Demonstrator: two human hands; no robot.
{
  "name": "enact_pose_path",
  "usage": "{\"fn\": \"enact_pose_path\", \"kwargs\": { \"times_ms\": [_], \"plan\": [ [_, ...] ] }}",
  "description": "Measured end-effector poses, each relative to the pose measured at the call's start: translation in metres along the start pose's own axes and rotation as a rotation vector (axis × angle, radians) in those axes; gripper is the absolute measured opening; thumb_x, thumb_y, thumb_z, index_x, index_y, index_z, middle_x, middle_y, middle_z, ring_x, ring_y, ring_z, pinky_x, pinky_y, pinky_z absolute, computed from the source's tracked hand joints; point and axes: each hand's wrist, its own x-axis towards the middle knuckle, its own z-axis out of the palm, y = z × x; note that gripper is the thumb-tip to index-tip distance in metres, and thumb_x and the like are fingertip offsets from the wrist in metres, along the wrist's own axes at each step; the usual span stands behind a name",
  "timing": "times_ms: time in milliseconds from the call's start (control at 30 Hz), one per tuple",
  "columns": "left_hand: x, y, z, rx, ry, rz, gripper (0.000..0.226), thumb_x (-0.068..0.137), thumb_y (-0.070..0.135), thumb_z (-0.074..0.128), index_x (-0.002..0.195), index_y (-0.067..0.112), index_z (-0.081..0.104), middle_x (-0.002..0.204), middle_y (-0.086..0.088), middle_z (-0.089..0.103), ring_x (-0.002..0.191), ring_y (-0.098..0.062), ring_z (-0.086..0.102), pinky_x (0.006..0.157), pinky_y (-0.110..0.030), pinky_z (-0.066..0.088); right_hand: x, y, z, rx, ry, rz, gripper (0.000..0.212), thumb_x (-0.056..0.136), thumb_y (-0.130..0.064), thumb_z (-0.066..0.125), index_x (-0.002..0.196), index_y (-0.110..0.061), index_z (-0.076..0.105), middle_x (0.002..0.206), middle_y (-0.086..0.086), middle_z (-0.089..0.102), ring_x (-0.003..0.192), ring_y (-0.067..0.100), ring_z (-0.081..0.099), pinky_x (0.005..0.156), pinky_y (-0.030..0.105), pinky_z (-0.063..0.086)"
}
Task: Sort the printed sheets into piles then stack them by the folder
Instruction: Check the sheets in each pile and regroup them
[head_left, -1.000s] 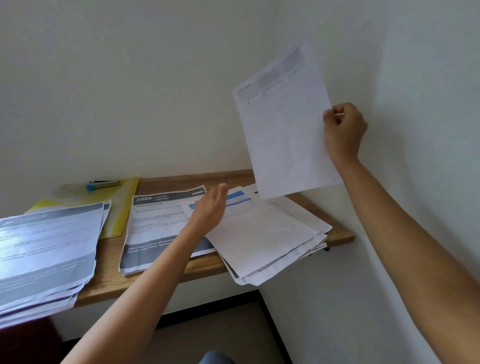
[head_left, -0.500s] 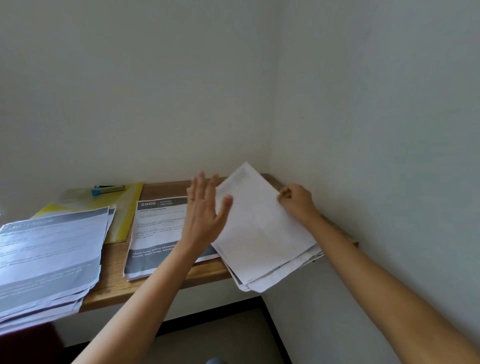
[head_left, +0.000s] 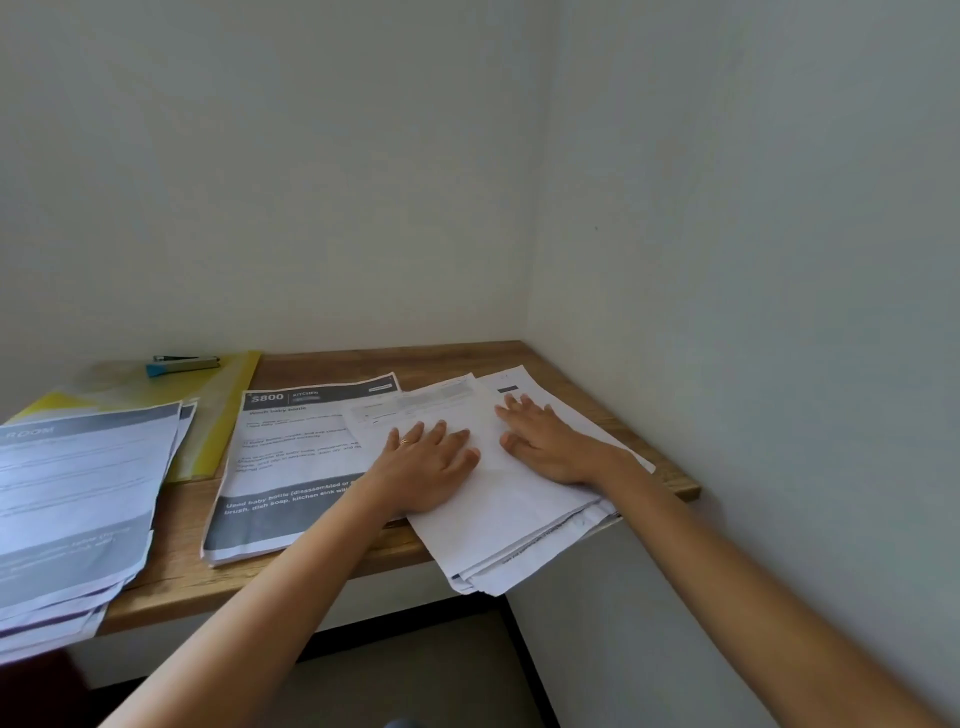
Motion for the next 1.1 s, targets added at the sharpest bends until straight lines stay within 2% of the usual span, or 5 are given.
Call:
{"fn": "enact_pose_path", "kwargs": {
  "times_ms": [233, 667, 733, 833, 1100],
  "plan": [
    [0.020, 0.011, -0.014, -0.058, 0.033, 0.008, 0.057, 0.102, 0.050, 0.014, 0.153, 0.025, 0.021, 0.161, -0.002, 0.012, 0.149, -0.023, 0.005, 0.119, -0.046, -0.003, -0.005, 0.000, 0.005, 0.051, -0.016, 0.019, 0.055, 0.103, -0.044, 0.021, 0.152, -0.020, 0.015, 0.160, 0.001, 0.008, 0.147, 0.010, 0.003, 0.120, 0.034, 0.000],
    [0.052, 0.007, 0.003, 0.020, 0.021, -0.002, 0.057, 0.102, 0.050, 0.016, 0.154, 0.028, 0.011, 0.162, 0.001, 0.005, 0.149, -0.020, 0.003, 0.120, -0.043, -0.003, -0.002, 0.004, -0.001, 0.130, 0.043, 0.051, 0.049, 0.103, -0.036, 0.028, 0.147, -0.014, 0.030, 0.157, 0.008, 0.019, 0.147, 0.016, 0.008, 0.119, 0.037, 0.003],
    [0.052, 0.007, 0.004, 0.019, 0.028, 0.003, 0.057, 0.102, 0.049, 0.016, 0.154, 0.028, 0.011, 0.162, 0.001, 0.006, 0.149, -0.020, 0.003, 0.120, -0.042, -0.002, 0.004, 0.012, -0.005, 0.019, 0.128, 0.125, 0.045, 0.101, -0.036, 0.034, 0.137, -0.009, 0.042, 0.145, 0.012, 0.038, 0.139, 0.027, 0.028, 0.114, 0.042, 0.020],
    [0.052, 0.005, 0.005, 0.005, 0.030, 0.011, 0.056, 0.102, 0.048, 0.017, 0.154, 0.028, 0.011, 0.162, 0.002, 0.005, 0.149, -0.019, 0.002, 0.120, -0.042, -0.003, 0.011, 0.027, -0.009, 0.007, 0.300, 0.333, 0.041, 0.096, -0.033, 0.047, 0.121, -0.002, 0.054, 0.127, 0.017, 0.054, 0.115, 0.033, 0.052, 0.095, 0.036, 0.043],
    [0.053, 0.006, 0.004, -0.014, 0.043, 0.016, 0.055, 0.102, 0.046, 0.017, 0.154, 0.028, 0.014, 0.162, 0.001, 0.007, 0.149, -0.019, 0.004, 0.120, -0.041, -0.002, 0.010, 0.036, -0.014, 0.020, 0.424, 0.513, 0.025, 0.089, -0.014, 0.056, 0.109, 0.000, 0.054, 0.115, 0.017, 0.060, 0.105, 0.034, 0.057, 0.081, 0.034, 0.045]
  ]
}}
